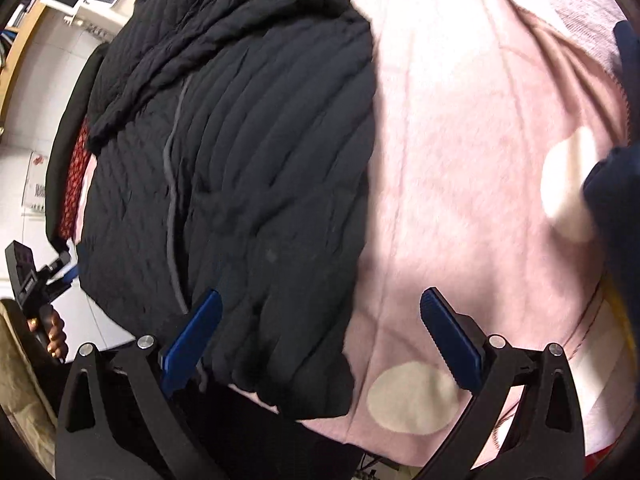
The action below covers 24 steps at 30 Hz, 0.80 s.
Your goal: Fold large clothes
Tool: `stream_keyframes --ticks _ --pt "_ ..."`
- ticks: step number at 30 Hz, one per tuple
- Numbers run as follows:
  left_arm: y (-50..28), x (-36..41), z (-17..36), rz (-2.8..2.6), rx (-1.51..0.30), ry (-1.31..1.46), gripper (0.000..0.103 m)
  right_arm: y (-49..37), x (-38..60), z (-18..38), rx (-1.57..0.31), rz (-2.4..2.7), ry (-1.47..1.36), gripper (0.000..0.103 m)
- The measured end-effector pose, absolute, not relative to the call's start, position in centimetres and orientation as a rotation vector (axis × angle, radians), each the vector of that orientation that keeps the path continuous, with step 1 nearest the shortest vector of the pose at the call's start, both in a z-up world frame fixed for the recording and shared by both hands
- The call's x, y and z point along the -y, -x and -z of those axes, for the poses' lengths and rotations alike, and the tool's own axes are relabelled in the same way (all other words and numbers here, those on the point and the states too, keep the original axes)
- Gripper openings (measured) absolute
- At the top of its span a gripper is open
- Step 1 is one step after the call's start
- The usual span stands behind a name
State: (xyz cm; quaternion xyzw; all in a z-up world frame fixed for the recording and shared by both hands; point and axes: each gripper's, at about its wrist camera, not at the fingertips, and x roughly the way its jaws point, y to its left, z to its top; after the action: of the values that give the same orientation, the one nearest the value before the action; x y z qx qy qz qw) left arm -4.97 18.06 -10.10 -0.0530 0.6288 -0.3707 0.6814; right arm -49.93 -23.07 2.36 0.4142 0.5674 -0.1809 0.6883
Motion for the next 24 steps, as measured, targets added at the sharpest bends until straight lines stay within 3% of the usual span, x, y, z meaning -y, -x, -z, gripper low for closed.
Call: stream_keyframes --ticks 6,11,12,14,16,19,24 --pt "7.8 -15.1 11.6 0.971 -1.492 0.015 0.083 48.2 21.1 0.1 -1.32 0.352 -0.974 0.093" --pt "10.8 -9.5 13.7 0.985 -1.486 -0.226 0.08 47.0 20.9 0.8 -1.334 0.341 -0.974 0.068" --pt "11.0 -8.9 13.7 0.993 -1.481 -0.247 0.071 46.8 21.1 0.9 -1.342 0.349 -0.977 0.064" --pt "11.1 -8.4 13.6 1.01 -1.483 -0.276 0.056 46.7 21.4 0.9 -1.337 0.346 -0.998 0.046" --pt "10.8 -8.5 13.6 1.052 -1.534 -0.227 0.031 46.9 21.5 0.7 -1.325 0.34 -1.017 0.03" --pt "11.3 -8.4 13.0 1.092 -1.524 -0.281 0.016 47.4 21.1 -0.2 -1.311 0.321 -1.006 0.02" --pt "12.8 -8.1 11.5 1.186 -1.502 -0.392 0.01 47.8 19.8 -2.2 -1.292 0.273 -0.965 0.013"
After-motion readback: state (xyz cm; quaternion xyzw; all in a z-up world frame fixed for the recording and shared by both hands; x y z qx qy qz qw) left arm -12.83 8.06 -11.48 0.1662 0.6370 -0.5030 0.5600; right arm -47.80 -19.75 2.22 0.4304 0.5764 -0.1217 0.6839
